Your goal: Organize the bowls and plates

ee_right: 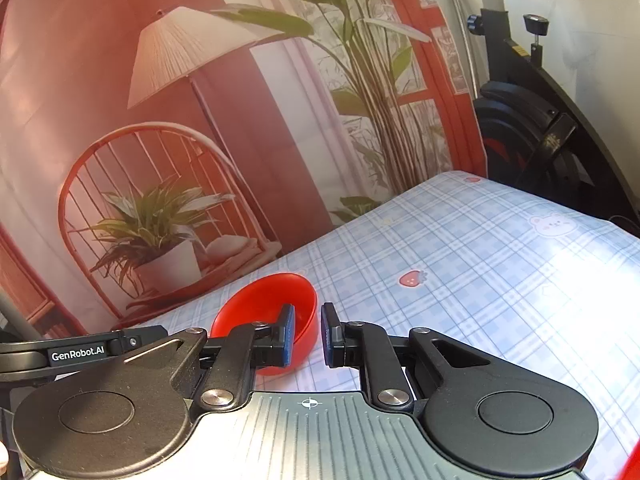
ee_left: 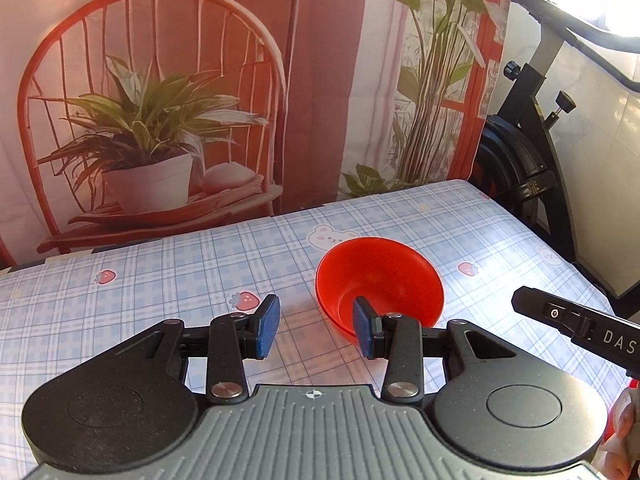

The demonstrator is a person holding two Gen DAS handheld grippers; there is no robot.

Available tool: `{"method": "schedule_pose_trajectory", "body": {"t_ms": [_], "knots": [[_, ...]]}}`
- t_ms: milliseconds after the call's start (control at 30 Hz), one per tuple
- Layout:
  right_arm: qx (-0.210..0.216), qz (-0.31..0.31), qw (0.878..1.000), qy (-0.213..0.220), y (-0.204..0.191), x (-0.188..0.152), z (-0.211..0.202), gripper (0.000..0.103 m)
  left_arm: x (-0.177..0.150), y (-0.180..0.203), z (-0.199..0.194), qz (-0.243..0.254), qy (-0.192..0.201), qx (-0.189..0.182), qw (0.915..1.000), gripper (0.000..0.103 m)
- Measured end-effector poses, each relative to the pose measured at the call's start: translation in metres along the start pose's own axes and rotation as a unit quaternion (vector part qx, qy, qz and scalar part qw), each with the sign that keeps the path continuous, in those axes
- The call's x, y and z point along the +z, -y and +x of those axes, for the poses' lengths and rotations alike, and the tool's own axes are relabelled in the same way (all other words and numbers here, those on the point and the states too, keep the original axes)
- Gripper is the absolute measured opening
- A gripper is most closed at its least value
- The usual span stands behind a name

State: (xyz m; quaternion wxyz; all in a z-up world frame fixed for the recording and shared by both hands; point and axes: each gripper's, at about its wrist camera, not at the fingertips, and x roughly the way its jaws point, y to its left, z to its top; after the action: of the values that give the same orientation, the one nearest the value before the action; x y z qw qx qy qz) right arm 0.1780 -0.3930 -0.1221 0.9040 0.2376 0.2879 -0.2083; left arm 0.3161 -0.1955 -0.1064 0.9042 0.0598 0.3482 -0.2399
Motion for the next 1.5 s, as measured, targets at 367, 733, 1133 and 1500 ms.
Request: {"method": "schedule_pose_trajectory", "body": {"t_ms": [367,733,1133,1500], "knots": [[-0.023,-0.010,0.999,0.030,-0.009,-0.005,-0.076,0.014,-0.021,-0.005,-0.075,-0.035,0.032,-0.032,0.9984,0.042],[-0.040,-0.015,0.997,0.060,0.010,-0.007,-0.129,0.015,-0.037,0.010,-0.118,-0.034,0.058,-0.042,0.9968,0.043],[-0.088,-0.004,0.992,0.093,0.067,-0.014,-0.165,0.015,-0.034,0.069,-0.114,0.001,0.062,-0.074,0.9953,0.047],[-0.167,0.014,0.982,0.091,0.135,-0.039,-0.187,0.015,-0.042,0.139,-0.079,0.034,0.034,-0.140,0.9890,0.052]]}}
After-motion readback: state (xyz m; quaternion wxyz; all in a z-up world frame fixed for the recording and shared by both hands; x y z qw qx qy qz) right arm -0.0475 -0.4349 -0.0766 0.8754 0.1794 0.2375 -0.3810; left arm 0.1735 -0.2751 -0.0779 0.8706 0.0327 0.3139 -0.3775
